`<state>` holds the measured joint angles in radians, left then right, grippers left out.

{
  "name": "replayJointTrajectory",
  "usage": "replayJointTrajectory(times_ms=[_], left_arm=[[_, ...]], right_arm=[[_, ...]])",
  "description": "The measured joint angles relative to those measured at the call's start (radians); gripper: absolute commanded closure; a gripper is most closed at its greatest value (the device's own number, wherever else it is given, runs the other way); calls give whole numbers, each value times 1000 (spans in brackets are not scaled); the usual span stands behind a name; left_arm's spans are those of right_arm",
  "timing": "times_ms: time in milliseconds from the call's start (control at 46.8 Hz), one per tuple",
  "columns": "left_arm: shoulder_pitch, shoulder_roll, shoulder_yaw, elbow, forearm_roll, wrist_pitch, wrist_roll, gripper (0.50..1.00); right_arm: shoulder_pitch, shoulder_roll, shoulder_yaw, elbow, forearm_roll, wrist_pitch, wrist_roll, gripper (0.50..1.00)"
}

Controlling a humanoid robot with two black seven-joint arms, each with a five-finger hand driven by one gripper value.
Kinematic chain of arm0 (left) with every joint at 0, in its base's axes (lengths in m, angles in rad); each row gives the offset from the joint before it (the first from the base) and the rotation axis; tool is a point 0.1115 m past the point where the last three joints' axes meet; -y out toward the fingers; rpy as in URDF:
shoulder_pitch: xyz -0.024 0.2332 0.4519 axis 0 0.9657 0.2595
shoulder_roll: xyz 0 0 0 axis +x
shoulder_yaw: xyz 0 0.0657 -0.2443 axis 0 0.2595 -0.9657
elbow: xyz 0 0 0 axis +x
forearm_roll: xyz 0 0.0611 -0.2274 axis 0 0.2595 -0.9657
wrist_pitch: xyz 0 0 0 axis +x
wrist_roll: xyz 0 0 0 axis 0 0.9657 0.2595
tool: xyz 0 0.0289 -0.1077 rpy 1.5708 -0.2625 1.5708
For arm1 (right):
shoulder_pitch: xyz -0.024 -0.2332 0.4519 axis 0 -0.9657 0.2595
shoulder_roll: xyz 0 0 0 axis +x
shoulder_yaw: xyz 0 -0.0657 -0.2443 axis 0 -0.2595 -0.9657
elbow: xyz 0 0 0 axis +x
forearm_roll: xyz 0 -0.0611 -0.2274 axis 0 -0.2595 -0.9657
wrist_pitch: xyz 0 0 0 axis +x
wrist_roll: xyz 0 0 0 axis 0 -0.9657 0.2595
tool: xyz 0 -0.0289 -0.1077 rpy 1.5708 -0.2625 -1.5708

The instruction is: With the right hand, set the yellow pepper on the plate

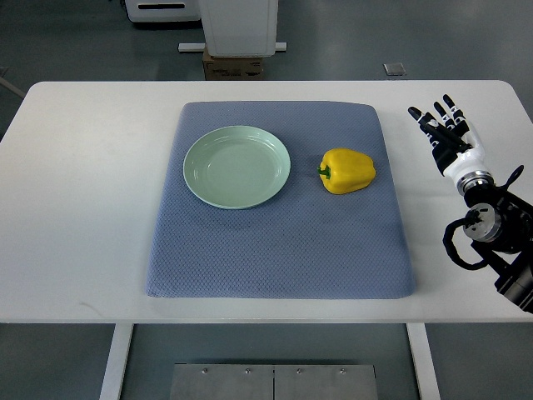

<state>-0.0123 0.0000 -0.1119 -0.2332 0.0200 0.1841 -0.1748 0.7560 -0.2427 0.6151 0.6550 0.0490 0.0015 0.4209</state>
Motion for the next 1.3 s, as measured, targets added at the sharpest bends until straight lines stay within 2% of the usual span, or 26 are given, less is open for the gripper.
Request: replayJointTrajectory(times_ms=[427, 555, 662, 876, 1047, 1217, 1303], left_arm=[[0, 0, 0, 0, 0, 0, 0, 500], [0, 0, 0, 0, 0, 0, 0, 500], [0, 0, 0, 0, 0, 0, 0, 500], [0, 0, 0, 0, 0, 0, 0, 500], [0, 0, 0, 0, 0, 0, 0, 500], [0, 0, 0, 0, 0, 0, 0, 500], [0, 0, 0, 0, 0, 0, 0, 500]], right_arm=[[8, 1, 2, -79, 0, 5, 3, 500], [4, -1, 1, -82, 0, 25, 8, 500], [12, -2, -3, -70, -3, 47, 43, 500], [57, 0, -24, -55, -24, 42, 48, 500], [74, -28, -48, 69, -127, 4, 49, 500], [70, -118, -98, 266, -233, -68, 53, 500], [72, -164, -153, 331, -285, -97, 59, 500]])
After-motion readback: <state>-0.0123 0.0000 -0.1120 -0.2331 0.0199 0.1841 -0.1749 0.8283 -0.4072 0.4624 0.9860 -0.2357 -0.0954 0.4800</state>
